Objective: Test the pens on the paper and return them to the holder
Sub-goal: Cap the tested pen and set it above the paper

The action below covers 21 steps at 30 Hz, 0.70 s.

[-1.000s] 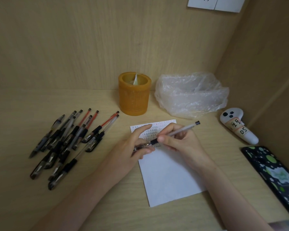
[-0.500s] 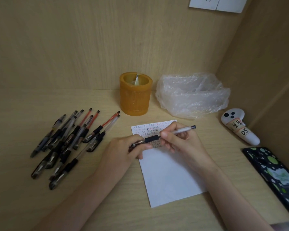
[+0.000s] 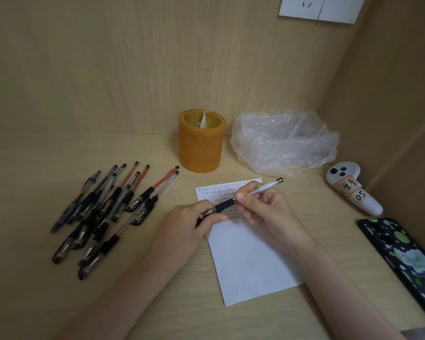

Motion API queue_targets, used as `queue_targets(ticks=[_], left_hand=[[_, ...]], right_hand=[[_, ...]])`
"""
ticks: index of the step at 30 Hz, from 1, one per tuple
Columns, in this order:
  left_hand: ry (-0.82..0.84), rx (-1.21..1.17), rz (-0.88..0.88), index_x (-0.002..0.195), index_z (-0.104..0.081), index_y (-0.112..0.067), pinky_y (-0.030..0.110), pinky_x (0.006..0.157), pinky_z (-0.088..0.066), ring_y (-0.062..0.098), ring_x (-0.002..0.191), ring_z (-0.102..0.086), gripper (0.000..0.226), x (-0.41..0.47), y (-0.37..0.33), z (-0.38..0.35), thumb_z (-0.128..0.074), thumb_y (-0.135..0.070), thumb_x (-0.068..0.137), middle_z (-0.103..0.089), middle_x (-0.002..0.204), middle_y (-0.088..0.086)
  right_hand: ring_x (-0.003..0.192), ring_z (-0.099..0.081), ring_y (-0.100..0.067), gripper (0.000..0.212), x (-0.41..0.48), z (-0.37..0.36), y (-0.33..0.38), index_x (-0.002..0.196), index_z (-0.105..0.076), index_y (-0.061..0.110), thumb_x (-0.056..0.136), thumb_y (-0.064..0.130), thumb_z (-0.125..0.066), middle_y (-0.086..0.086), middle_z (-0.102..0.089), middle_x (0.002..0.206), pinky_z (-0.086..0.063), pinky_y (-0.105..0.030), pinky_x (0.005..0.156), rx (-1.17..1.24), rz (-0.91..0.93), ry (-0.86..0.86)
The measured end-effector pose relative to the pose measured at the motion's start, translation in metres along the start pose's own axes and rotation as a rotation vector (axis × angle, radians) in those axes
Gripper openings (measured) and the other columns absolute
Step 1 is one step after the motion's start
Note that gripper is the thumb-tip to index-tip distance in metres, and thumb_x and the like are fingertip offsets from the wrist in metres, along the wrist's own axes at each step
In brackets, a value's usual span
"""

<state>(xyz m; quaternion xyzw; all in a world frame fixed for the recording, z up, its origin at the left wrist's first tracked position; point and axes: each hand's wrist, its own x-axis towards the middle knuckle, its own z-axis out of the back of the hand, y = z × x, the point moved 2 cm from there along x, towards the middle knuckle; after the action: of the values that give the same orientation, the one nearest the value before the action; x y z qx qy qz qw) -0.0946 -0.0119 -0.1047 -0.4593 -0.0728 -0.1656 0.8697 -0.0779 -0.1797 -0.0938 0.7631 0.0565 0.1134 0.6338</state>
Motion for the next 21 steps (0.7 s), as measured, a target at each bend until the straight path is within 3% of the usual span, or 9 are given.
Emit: queue_targets(ticks=[3,6,7,9,11,13,21], left_hand=[[0.008,0.038,0.040,0.071,-0.062,-0.025,0.025,0.058,-0.046,0.003,0.053,-0.057,0.027,0.004,0.001,0.001,-0.058,-0.051,0.078,-0.063,0.057,-0.007],[-0.038,0.147,0.052,0.101,-0.065,-0.030,0.025,0.066,-0.048,0.001,0.072,-0.058,0.053,0.004,0.004,0.006,-0.038,-0.068,0.075,-0.068,0.081,-0.012],[-0.093,0.193,0.038,0.107,-0.064,-0.028,0.025,0.073,-0.047,0.003,0.080,-0.057,0.054,0.005,0.005,0.010,-0.036,-0.064,0.078,-0.066,0.090,-0.013],[-0.222,0.307,-0.002,0.112,-0.064,-0.021,0.023,0.087,-0.039,0.007,0.096,-0.052,0.036,0.006,0.009,0.017,-0.046,-0.043,0.089,-0.062,0.101,-0.011],[-0.338,0.458,-0.048,0.109,-0.065,-0.015,0.028,0.090,-0.038,0.016,0.100,-0.053,0.022,0.008,0.016,0.024,-0.057,-0.017,0.089,-0.064,0.105,-0.002],[-0.365,0.551,-0.008,0.108,-0.066,-0.012,0.037,0.088,-0.043,0.024,0.100,-0.055,0.025,0.010,0.027,0.028,-0.060,-0.003,0.085,-0.063,0.105,0.006],[-0.290,0.600,0.158,0.115,-0.061,-0.010,0.041,0.090,-0.047,0.027,0.104,-0.056,0.039,0.012,0.044,0.032,-0.056,0.009,0.082,-0.061,0.115,0.011]], right_hand=[[0.050,-0.051,-0.007,0.007,0.006,0.001,-0.003,0.081,-0.063,0.006,0.078,0.011,-0.066,-0.005,-0.059,0.062,-0.041,-0.016,0.048,0.051,-0.091,-0.019],[0.048,-0.055,-0.008,0.014,0.015,0.006,0.002,0.078,-0.065,0.000,0.081,0.014,-0.064,-0.006,-0.063,0.060,-0.045,-0.015,0.048,0.040,-0.221,-0.085],[0.046,-0.057,-0.007,0.017,0.020,0.009,0.005,0.078,-0.064,-0.002,0.084,0.014,-0.063,-0.005,-0.064,0.058,-0.045,-0.014,0.046,0.039,-0.250,-0.112],[0.045,-0.061,-0.008,0.022,0.031,0.012,0.011,0.082,-0.064,-0.007,0.089,0.014,-0.061,-0.007,-0.067,0.058,-0.048,-0.015,0.045,0.028,-0.280,-0.157],[0.051,-0.067,-0.014,0.022,0.044,0.012,0.013,0.086,-0.062,-0.010,0.090,0.011,-0.061,-0.014,-0.069,0.063,-0.053,-0.018,0.049,0.060,-0.298,-0.173],[0.055,-0.070,-0.020,0.020,0.054,0.009,0.012,0.089,-0.060,-0.012,0.091,0.008,-0.058,-0.020,-0.069,0.066,-0.057,-0.023,0.053,0.092,-0.343,-0.170],[0.068,-0.071,-0.028,0.026,0.064,0.008,0.013,0.102,-0.053,-0.015,0.092,0.009,-0.057,-0.031,-0.065,0.088,-0.060,-0.028,0.062,0.168,-0.477,-0.163]])
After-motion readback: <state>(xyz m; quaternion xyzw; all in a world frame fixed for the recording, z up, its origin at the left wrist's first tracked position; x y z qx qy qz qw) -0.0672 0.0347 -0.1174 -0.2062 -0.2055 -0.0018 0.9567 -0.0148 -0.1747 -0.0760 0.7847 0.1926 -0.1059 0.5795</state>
